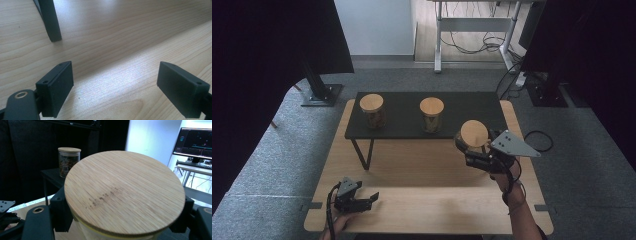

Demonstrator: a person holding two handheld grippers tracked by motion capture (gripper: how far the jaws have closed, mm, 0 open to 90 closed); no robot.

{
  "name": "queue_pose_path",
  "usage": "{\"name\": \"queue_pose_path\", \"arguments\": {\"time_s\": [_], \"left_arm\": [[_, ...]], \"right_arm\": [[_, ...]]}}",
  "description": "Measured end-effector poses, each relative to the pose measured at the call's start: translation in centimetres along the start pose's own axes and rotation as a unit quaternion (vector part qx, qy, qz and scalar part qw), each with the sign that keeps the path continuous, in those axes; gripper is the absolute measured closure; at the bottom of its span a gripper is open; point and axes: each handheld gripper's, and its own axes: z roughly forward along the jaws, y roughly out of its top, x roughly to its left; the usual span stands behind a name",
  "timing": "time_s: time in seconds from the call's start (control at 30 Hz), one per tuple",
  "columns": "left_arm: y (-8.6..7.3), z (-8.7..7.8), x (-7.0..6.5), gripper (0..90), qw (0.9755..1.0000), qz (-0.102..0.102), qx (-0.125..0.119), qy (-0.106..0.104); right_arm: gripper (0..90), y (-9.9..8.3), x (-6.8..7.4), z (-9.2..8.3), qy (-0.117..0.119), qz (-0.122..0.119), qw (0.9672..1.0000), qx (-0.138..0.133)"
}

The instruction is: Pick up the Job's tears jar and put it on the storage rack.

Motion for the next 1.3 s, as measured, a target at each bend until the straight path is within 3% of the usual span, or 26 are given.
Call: {"name": "queue_pose_path", "arguments": {"time_s": [0.37, 1.3], "left_arm": [[0.0, 0.0, 0.0, 13.2, 1.0, 0.0, 0.0, -0.001], [0.0, 0.0, 0.0, 13.2, 1.0, 0.002, 0.002, 0.0]], "right_arm": [[24.6, 0.8, -0.7, 0.8, -0.004, -0.003, 1.0, 0.003], [24.6, 0.5, -2.7, 3.3, -0.021, 0.005, 0.9995, 0.021]]}}
